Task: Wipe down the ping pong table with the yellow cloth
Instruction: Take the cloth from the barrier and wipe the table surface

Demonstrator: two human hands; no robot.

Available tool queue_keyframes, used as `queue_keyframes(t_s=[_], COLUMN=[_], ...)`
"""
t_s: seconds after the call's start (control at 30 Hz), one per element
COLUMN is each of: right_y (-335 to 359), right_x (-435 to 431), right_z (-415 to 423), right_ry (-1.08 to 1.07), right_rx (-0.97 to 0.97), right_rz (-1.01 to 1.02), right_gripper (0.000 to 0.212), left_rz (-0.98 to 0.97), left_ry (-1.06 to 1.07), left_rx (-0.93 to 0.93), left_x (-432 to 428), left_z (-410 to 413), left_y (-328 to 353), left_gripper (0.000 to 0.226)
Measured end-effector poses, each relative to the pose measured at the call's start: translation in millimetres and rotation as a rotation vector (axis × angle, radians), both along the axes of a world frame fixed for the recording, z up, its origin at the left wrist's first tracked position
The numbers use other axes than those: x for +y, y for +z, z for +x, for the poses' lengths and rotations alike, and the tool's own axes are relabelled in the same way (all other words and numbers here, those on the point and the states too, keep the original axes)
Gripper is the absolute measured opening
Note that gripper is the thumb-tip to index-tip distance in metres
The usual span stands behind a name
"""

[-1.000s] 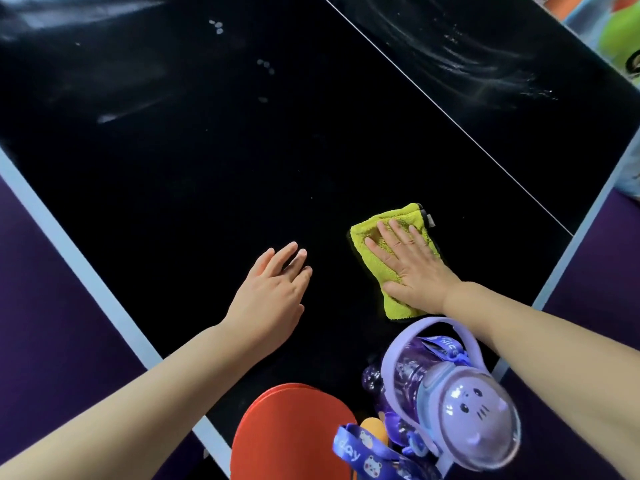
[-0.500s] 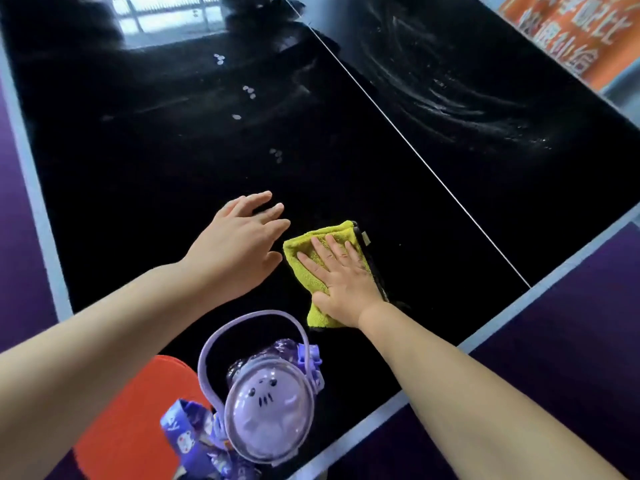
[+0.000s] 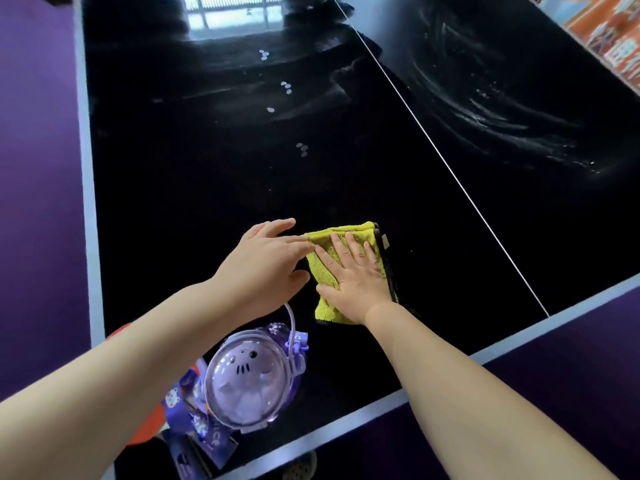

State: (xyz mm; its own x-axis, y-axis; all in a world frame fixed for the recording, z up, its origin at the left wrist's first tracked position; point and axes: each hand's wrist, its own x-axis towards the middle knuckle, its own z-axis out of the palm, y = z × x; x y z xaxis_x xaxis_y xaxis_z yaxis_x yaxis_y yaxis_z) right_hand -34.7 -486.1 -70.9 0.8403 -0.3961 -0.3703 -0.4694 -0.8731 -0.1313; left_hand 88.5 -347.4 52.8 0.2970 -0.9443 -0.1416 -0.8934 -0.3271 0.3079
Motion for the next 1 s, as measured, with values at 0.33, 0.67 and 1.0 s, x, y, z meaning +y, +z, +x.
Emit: queue_keyframes(t_s=[0.33, 0.67, 1.0], right_y=[7.1, 7.9, 6.8], right_x=[-6.2, -33.0, -102.6], right_z=[4.2, 2.1, -17.4], right_ry=[-0.009, 0.093, 0.164], right_rx=[0.033, 0.011, -0.009], right_rz=[0.086, 0.091, 0.086], right_gripper=[0.07, 0.069, 0.069], left_rz=[0.007, 0.105, 0.287], left_ry=[0.148, 0.18, 0.044], left_rx=[0.053, 0.003, -0.166], left_x=[-24.5, -64.8, -136.2], left_z=[14.0, 36.3, 21.8], left_y=[0.6, 3.0, 6.0], left_gripper=[0.047, 0.048, 0.048])
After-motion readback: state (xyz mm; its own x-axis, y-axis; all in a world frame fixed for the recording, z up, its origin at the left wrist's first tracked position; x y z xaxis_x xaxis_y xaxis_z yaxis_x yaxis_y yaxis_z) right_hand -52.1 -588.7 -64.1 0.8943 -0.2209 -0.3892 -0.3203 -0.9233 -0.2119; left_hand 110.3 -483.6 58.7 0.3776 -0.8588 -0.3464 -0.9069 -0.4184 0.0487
